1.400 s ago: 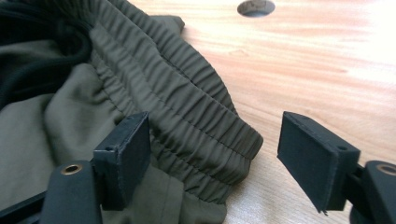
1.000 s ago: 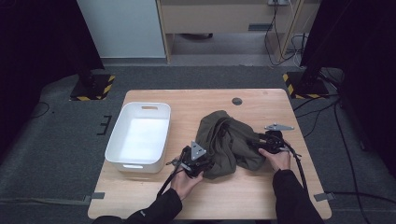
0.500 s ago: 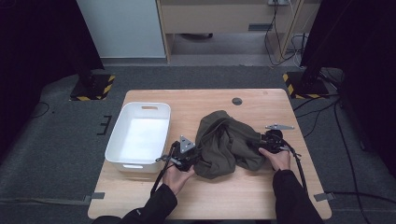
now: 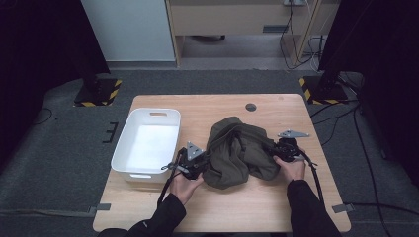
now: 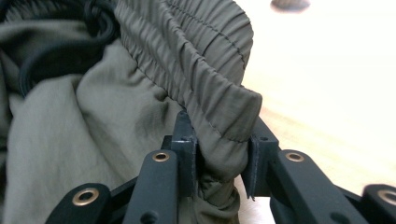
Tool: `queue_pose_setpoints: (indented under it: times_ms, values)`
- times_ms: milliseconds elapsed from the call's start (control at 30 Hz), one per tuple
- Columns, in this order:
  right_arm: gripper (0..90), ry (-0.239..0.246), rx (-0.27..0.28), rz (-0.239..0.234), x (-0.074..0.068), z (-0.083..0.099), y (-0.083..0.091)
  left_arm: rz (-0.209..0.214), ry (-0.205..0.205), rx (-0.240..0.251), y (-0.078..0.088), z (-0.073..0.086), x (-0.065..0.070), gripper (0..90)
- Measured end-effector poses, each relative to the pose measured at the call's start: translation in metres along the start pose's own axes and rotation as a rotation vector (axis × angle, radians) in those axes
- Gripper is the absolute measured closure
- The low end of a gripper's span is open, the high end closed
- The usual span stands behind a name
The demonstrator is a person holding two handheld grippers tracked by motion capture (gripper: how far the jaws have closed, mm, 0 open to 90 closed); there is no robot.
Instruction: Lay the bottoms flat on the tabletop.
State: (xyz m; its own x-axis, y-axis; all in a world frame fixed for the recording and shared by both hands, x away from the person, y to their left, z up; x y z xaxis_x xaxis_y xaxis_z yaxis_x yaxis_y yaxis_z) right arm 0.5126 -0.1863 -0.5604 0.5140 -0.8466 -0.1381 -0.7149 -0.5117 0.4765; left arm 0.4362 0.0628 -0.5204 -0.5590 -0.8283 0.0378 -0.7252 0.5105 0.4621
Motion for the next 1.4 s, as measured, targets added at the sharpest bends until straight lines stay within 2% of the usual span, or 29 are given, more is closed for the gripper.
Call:
queue_pose_setpoints:
  times_ms: [133, 367, 567, 600, 667, 767, 867, 933, 967, 1000, 1033, 1067, 1100, 1167, 1233, 1300, 1400]
  values:
    - [70.7, 0.042, 0.071, 0.020, 0.001, -0.019, 0.020, 0.002, 0.029, 0.059, 0.014, -0.018, -0.005, 75.7]
    - [72.2, 0.074, 0.168, 0.025, -0.004, -0.048, 0.050, 0.001, 0.070, 0.157, 0.041, -0.050, -0.016, 77.9]
    - [72.7, 0.117, 0.281, 0.029, -0.013, -0.084, 0.077, -0.004, 0.071, 0.251, 0.063, -0.088, -0.026, 78.7]
    - [72.8, 0.120, 0.293, 0.025, -0.015, -0.090, 0.079, -0.007, 0.069, 0.260, 0.064, -0.093, -0.027, 78.8]
    - [72.6, 0.133, 0.314, 0.037, -0.018, -0.102, 0.081, -0.041, 0.053, 0.270, 0.060, -0.106, -0.035, 78.8]
    - [72.3, 0.139, 0.306, 0.067, -0.016, -0.115, 0.072, -0.089, 0.074, 0.256, 0.042, -0.122, -0.051, 78.9]
    - [71.3, 0.104, 0.273, 0.137, -0.001, -0.125, 0.048, -0.127, 0.135, 0.225, 0.012, -0.131, -0.070, 78.8]
    - [66.1, 0.079, 0.257, 0.208, 0.012, -0.127, 0.031, -0.173, 0.166, 0.213, -0.010, -0.131, -0.083, 77.1]
    - [59.8, 0.074, 0.254, 0.249, 0.018, -0.127, 0.023, -0.200, 0.181, 0.217, -0.020, -0.129, -0.090, 72.2]
    - [53.7, 0.079, 0.234, 0.285, 0.023, -0.125, 0.016, -0.226, 0.191, 0.229, -0.027, -0.127, -0.095, 62.6]
    - [50.8, 0.084, 0.213, 0.312, 0.027, -0.122, 0.010, -0.241, 0.184, 0.234, -0.031, -0.126, -0.098, 55.0]
    - [48.5, 0.085, 0.202, 0.322, 0.029, -0.119, 0.007, -0.248, 0.175, 0.237, -0.033, -0.124, -0.099, 49.7]
    - [46.9, 0.080, 0.204, 0.322, 0.029, -0.118, 0.006, -0.252, 0.164, 0.246, -0.031, -0.124, -0.099, 48.1]
    - [44.7, 0.090, 0.232, 0.325, 0.030, -0.119, 0.010, -0.250, 0.138, 0.272, -0.026, -0.126, -0.096, 42.6]
    - [43.1, 0.083, 0.243, 0.303, 0.027, -0.119, 0.016, -0.224, 0.132, 0.285, -0.017, -0.127, -0.090, 42.5]
    - [41.3, 0.096, 0.239, 0.289, 0.024, -0.117, 0.024, -0.189, 0.109, 0.284, -0.008, -0.125, -0.081, 43.5]
    - [39.0, 0.096, 0.227, 0.236, 0.016, -0.110, 0.033, -0.147, 0.052, 0.265, 0.004, -0.118, -0.066, 46.4]
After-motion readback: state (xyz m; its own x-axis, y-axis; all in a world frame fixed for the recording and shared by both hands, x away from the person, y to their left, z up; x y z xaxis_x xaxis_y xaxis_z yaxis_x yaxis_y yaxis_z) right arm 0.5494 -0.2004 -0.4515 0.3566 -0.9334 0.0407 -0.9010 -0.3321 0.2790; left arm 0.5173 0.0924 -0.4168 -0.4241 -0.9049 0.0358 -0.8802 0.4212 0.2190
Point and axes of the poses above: each handheld gripper's, and its own axes: y roughly backward along the jaws, z roughly out of its underside, x roughly to its right, the point moved 10 cm from there along -y, roughly forward along the jaws, and after that the axes turned 7 degrees about x, right-handed, at the moved point
